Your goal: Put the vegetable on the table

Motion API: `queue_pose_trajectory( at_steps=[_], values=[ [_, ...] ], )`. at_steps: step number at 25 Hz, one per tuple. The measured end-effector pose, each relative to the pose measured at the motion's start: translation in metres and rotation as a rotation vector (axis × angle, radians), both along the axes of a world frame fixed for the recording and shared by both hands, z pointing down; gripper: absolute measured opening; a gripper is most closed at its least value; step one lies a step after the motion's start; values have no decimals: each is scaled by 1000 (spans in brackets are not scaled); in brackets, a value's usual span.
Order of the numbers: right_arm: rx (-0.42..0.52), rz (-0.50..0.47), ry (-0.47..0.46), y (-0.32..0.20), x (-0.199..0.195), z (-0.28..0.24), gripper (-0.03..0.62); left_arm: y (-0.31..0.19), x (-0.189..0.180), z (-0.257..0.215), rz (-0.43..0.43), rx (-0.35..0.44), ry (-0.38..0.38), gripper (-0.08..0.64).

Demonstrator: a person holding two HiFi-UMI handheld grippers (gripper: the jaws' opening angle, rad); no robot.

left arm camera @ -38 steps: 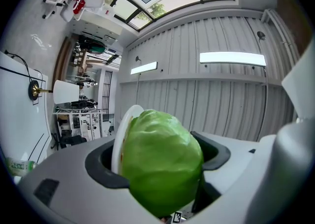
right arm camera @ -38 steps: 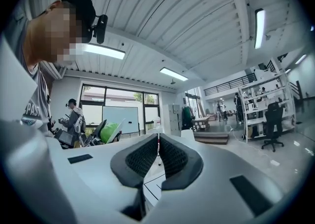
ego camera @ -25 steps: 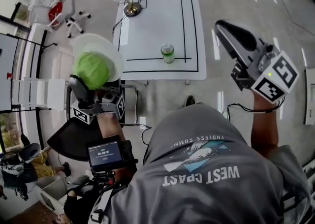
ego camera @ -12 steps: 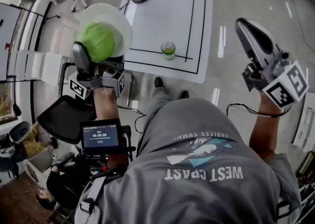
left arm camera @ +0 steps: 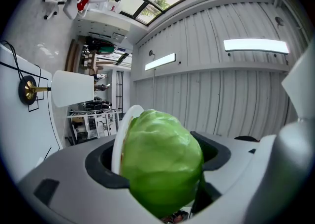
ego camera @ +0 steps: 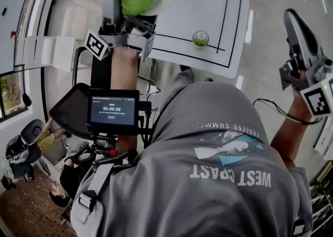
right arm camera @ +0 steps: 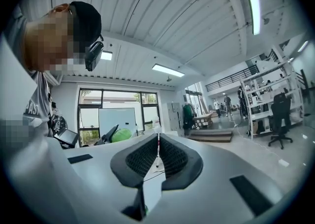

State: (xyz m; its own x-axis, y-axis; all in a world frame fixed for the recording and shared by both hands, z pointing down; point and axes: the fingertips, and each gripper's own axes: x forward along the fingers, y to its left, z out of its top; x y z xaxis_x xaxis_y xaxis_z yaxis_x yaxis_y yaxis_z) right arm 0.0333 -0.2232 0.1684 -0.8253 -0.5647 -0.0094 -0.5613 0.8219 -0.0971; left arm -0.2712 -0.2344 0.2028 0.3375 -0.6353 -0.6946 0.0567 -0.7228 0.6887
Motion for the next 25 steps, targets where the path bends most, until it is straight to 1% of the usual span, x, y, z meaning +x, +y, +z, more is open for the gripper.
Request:
queue_pose_trajectory(
  at_steps=[5, 9, 15, 18, 21, 23, 25],
  values=[
    [-38, 43, 1, -12, 0, 6, 9, -37, -5, 9, 39, -54, -15, 390],
    [-57, 91, -1, -20, 5, 12, 9, -67, -6, 25, 67, -103, -39, 390],
    [-78, 146, -14, -29, 15, 25, 9, -108, 1, 61, 97, -185, -40, 390],
    [-98, 167, -10, -30, 20, 37, 9, -117, 3, 83, 109, -224, -59, 390],
    [-92, 200, 2, -35, 26, 41, 9, -133, 3, 104, 123, -251, -78, 390],
    [-100, 231, 8, -42, 30, 42, 9, -150, 5, 116, 138, -280, -79, 390],
    [-128, 260, 15, -53, 33, 45, 9, -173, 9, 133, 157, -326, -75, 390]
  ],
)
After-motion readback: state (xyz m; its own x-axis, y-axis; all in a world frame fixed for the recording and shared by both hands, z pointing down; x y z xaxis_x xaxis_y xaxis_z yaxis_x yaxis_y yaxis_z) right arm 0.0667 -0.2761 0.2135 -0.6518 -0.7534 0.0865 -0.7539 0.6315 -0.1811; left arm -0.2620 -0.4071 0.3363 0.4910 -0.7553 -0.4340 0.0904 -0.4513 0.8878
